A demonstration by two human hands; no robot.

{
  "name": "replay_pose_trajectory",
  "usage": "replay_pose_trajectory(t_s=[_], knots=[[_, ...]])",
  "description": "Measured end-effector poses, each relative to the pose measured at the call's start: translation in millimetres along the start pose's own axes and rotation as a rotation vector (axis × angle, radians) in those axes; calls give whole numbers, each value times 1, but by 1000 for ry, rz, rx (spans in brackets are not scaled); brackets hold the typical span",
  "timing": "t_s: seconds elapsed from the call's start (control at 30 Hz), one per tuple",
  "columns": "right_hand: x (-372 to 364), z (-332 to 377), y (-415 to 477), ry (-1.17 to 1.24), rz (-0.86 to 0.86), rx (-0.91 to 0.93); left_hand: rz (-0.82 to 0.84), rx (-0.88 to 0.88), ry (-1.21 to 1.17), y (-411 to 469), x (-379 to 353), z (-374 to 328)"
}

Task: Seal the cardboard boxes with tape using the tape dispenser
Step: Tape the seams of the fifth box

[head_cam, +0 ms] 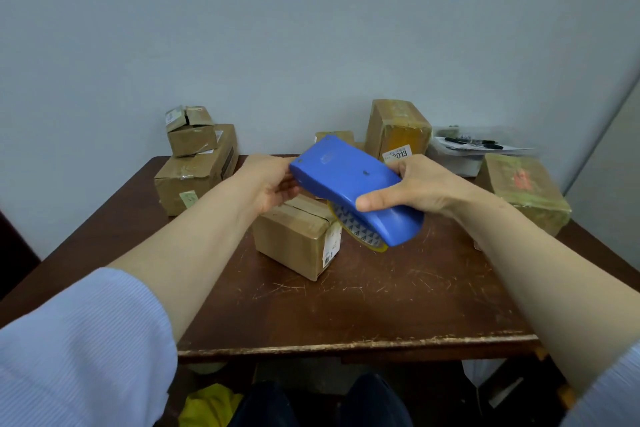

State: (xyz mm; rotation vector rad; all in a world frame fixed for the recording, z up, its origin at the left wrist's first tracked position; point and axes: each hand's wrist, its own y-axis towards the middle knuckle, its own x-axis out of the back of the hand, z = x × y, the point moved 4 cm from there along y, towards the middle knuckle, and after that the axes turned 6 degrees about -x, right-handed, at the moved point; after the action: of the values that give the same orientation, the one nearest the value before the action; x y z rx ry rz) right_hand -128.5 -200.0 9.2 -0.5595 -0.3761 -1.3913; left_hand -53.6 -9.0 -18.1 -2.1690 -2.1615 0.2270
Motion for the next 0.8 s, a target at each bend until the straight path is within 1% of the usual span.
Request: replay_pose_trajectory(t_s=[0.07,0.17,0.27,0.33,0.37,0.43,0.5,0.67,0.8], knots=[[-4,12,-1,-94,-37,16,-39,-51,42,5,7,0],[-9,22,-2,-193,-40,25,-93,-84,41,14,17,-1],[-12,28,-1,-306,-76,15,-95,-111,81,14,17,-3],[-8,29,-3,-342,-119,19,-105,-120,116,16,20,-7],[-4,28,-5,-354,-127,19,-140,-127,137,18,27,-9],[6,22,-12,-352,-123,1,-251,-152,175,28,53,-13],[15,17,-21,-326,-119,-4,-308,-147,191,36,75,-11],[10,14,-23,-317,-91,25,-279,-138,284,47,78,1],[7,12,-14,-286,-79,5,-301,-103,303,52,85,5]])
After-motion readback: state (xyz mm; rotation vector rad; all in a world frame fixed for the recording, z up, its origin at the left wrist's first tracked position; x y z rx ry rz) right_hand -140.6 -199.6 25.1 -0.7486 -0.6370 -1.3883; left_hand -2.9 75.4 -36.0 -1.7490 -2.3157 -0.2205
